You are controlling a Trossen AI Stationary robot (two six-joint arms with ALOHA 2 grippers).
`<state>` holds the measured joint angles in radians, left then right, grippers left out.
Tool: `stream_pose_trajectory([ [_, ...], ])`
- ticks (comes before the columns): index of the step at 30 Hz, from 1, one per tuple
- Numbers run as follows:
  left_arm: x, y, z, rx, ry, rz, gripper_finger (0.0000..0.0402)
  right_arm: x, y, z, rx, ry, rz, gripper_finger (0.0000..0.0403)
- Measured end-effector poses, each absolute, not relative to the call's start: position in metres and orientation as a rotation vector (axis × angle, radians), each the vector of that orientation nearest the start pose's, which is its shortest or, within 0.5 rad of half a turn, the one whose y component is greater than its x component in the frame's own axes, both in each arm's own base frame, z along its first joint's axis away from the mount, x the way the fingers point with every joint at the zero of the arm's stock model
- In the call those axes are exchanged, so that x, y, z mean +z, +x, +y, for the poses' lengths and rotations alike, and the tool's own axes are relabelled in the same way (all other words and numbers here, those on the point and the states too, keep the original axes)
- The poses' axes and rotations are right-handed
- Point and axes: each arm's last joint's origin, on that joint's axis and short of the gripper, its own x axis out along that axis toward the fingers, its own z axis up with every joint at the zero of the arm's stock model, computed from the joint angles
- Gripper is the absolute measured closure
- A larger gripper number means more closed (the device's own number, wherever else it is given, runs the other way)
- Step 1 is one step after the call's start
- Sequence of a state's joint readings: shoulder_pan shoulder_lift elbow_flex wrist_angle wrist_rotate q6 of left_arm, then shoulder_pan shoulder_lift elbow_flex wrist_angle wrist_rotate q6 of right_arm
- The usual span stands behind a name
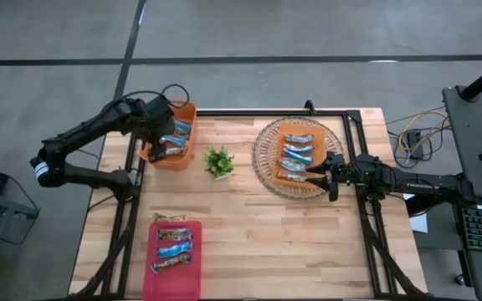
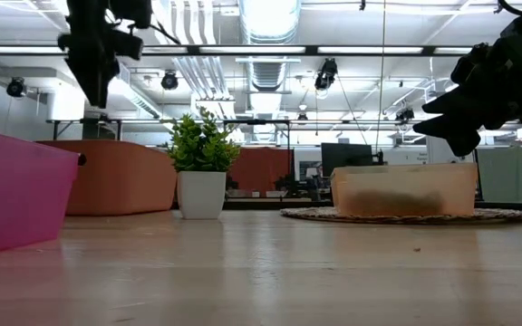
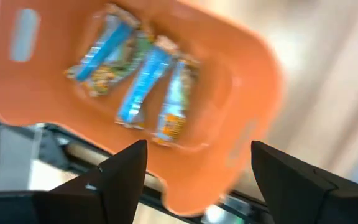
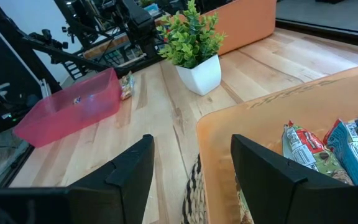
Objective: Pick and place Granola Bars by type
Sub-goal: Put the yellow granola bar into the left orange bin
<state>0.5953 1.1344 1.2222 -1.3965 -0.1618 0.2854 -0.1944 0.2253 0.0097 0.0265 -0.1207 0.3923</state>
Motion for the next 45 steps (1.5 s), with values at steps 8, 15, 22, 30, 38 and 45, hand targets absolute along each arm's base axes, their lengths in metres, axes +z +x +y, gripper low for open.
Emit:
stream_pose_trajectory([
  [8, 0.339, 0.138, 0.077, 0.271, -0.131, 1.387, 0.0135, 0.151, 0.108, -0.018, -0.109, 0.421, 0.170, 0.0199],
  [15, 0.338, 0.139, 0.062, 0.181, -0.136, 1.429, 0.0135, 0.151, 0.108, -0.018, -0.109, 0.421, 0.170, 0.0199],
  [22, 0.333, 0.156, 0.042, 0.087, -0.121, 1.466, 0.0135, 0.151, 0.108, -0.018, -0.109, 0.421, 0.170, 0.0199],
  [30, 0.309, 0.175, 0.020, -0.051, -0.167, 1.580, 0.0135, 0.151, 0.108, -0.018, -0.109, 0.421, 0.170, 0.0199],
  [38, 0.268, 0.181, 0.007, -0.153, -0.209, 1.666, 0.0136, 0.151, 0.108, -0.018, -0.109, 0.421, 0.170, 0.0199],
  [45, 0.235, 0.183, -0.005, -0.230, -0.138, 1.682, 0.0143, 0.151, 0.108, -0.018, -0.109, 0.421, 0.170, 0.0199],
])
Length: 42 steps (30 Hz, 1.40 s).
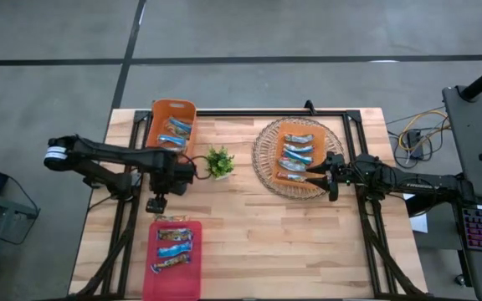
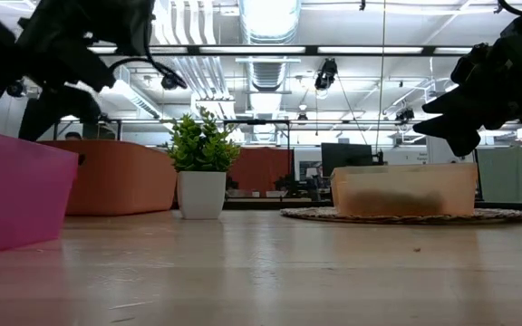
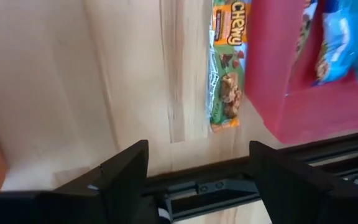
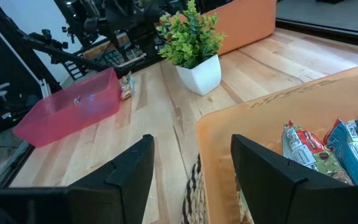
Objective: Pick and place Granola Bars by type
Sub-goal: Put the yellow granola bar into the left orange bin
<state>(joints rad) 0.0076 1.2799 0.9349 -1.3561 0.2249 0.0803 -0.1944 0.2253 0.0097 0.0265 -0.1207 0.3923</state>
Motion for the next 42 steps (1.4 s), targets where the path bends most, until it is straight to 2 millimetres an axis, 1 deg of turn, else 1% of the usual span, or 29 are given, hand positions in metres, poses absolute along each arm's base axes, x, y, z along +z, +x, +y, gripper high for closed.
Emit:
stream_pose_trajectory([
  [6, 0.216, 0.180, -0.011, -0.246, -0.162, 1.688, 0.0145, 0.151, 0.108, -0.018, -0.109, 0.421, 0.170, 0.0199],
  [14, 0.199, 0.180, -0.019, -0.267, -0.234, 1.652, 0.0146, 0.151, 0.108, -0.018, -0.109, 0.421, 0.170, 0.0199],
  [20, 0.183, 0.178, -0.024, -0.263, -0.242, 1.630, 0.0145, 0.151, 0.108, -0.018, -0.109, 0.421, 0.170, 0.0199],
  [34, 0.178, 0.179, -0.027, -0.220, -0.321, 1.641, 0.0145, 0.151, 0.108, -0.018, -0.109, 0.421, 0.170, 0.0199],
  [37, 0.174, 0.183, -0.027, -0.195, -0.355, 1.646, 0.0145, 0.151, 0.108, -0.018, -0.109, 0.421, 0.170, 0.0199],
  [42, 0.167, 0.189, -0.030, -0.210, -0.383, 1.637, 0.0145, 0.151, 0.108, -0.018, -0.109, 0.421, 0.170, 0.0199],
])
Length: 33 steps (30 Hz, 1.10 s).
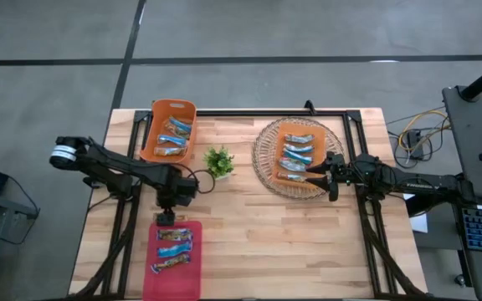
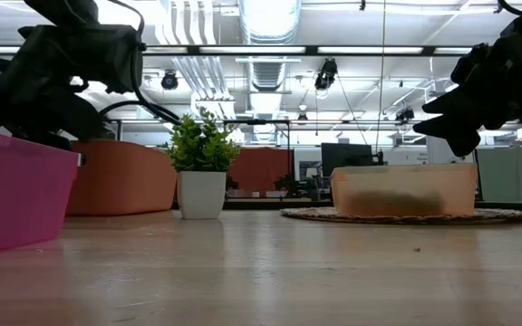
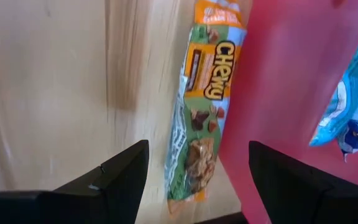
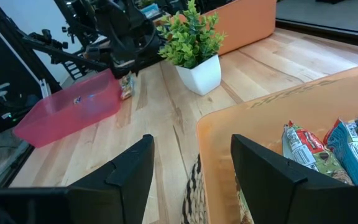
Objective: Pick and place Granola Bars by type
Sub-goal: Put the yellow granola bar into the left orange bin
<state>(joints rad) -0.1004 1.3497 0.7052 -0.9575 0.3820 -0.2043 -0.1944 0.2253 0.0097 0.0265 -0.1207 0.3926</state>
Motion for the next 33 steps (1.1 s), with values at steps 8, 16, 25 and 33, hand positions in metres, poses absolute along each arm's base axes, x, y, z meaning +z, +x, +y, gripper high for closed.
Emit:
stream_pose_trajectory([
  [8, 0.160, 0.195, -0.034, -0.226, -0.368, 1.639, 0.0145, 0.151, 0.108, -0.018, -0.109, 0.421, 0.170, 0.0199],
  [16, 0.148, 0.199, -0.035, -0.224, -0.367, 1.650, 0.0145, 0.151, 0.108, -0.018, -0.109, 0.421, 0.170, 0.0199],
  [25, 0.139, 0.197, -0.035, -0.219, -0.389, 1.640, 0.0145, 0.151, 0.108, -0.018, -0.109, 0.421, 0.170, 0.0199],
  [33, 0.139, 0.196, -0.035, -0.191, -0.393, 1.636, 0.0178, 0.151, 0.108, -0.018, -0.110, 0.421, 0.170, 0.0199],
])
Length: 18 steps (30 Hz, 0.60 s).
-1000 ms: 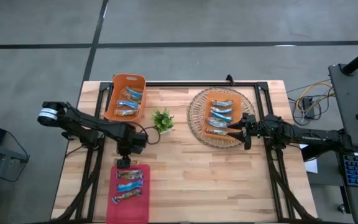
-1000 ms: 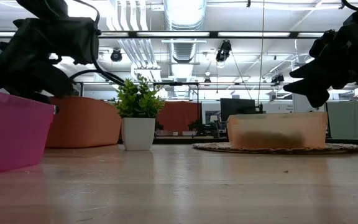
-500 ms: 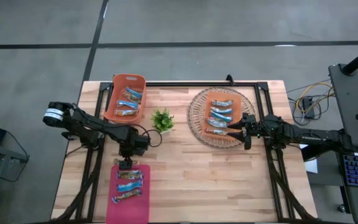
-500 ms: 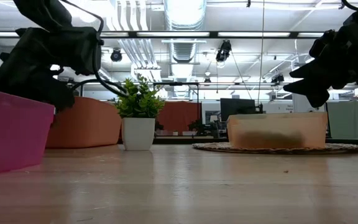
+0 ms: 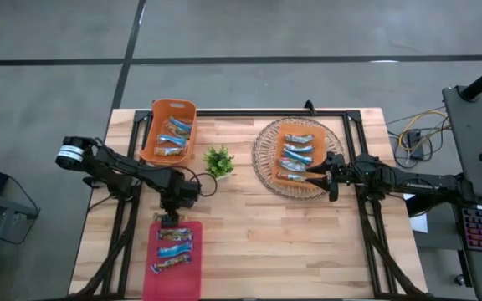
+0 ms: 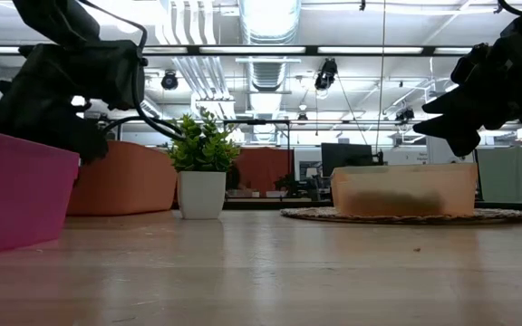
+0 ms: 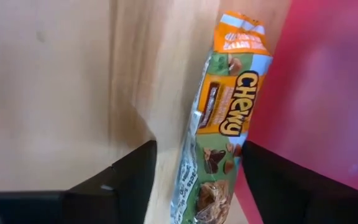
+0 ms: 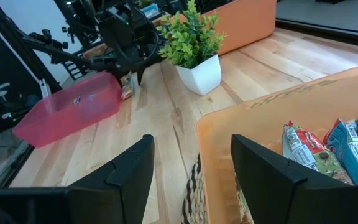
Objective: Pick and place Granola Bars by type
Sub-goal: Put the yellow granola bar into the left orange bin
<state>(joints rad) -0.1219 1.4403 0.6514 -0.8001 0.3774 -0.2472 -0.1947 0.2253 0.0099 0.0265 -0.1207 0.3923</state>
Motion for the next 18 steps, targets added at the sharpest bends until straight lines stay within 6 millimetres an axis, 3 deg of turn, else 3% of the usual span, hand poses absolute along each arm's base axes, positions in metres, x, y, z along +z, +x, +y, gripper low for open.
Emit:
stream_pose_trajectory([
  [13, 0.1378, 0.1967, -0.0358, -0.193, -0.416, 1.634, 0.0372, 0.1507, 0.1082, -0.0177, -0.109, 0.421, 0.170, 0.0199],
  [18, 0.1424, 0.1988, -0.0344, -0.134, -0.389, 1.631, 0.0392, 0.1506, 0.1082, -0.0177, -0.109, 0.421, 0.170, 0.0199],
])
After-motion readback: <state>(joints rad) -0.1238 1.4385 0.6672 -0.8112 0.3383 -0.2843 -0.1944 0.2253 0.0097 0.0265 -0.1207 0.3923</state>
